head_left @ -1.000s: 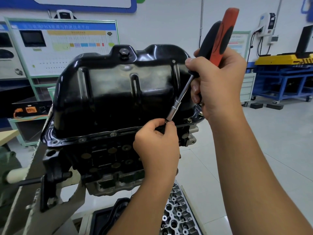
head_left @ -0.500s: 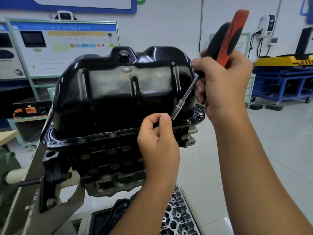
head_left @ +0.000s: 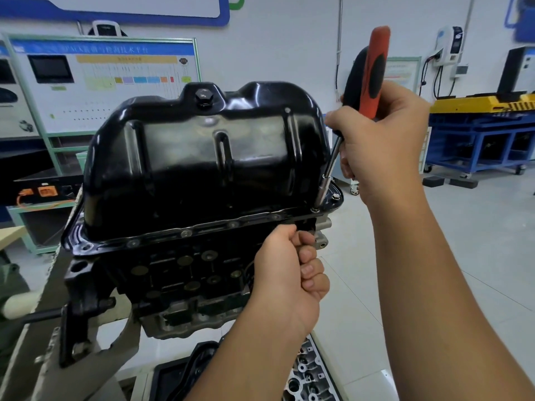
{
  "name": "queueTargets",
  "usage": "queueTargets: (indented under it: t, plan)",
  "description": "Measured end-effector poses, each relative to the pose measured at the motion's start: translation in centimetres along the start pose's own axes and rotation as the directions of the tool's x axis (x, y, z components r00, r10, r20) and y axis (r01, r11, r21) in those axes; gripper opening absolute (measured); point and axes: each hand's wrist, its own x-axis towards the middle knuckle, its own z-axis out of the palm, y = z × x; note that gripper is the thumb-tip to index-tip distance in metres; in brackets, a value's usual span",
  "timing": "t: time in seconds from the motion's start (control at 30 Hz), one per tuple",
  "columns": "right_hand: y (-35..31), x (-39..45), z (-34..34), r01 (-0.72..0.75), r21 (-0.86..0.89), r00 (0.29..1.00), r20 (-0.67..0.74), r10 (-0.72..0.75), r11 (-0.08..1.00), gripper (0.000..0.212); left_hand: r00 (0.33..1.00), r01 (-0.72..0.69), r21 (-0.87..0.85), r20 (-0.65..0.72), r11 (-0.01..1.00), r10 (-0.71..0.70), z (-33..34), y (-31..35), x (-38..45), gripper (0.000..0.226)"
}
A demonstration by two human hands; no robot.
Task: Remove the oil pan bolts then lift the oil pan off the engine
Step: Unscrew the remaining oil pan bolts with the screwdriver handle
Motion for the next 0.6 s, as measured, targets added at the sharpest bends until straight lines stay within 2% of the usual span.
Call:
queueTargets:
  t: [0.13,0.3,0.37,0.43,0.6]
  plan:
    - [0.5,0.1,0.0,-0.033,0.016,0.999,0.031,0.033,0.999,0.024,0.997,-0.007,-0.004,-0.072,1.0,0.006,-0.2,-0.5,0.6,0.021]
    - [0.4,0.1,-0.2,-0.012,0.055,0.996,0.092,0.007,0.998,0.032,0.994,-0.016,0.008,-0.108,1.0,0.017,-0.3,-0.8,1.3,0.028]
    - [0.3,0.0,-0.6,0.006,0.072,0.988,0.155,-0.018,0.997,0.025,0.993,-0.028,-0.002,-0.118,1.0,0.028,-0.2,-0.9,1.4,0.03]
    - [0.2,0.0,-0.8,0.035,0.075,0.975,0.217,-0.051,0.997,0.021,0.994,-0.024,-0.026,-0.108,0.999,0.021,-0.3,-0.9,1.4,0.029]
    - [0.2,-0.2,-0.6,0.079,0.065,0.953,0.289,-0.095,0.995,0.031,1.0,0.028,-0.018,0.004,0.999,-0.027,-0.6,-0.4,1.1,0.014]
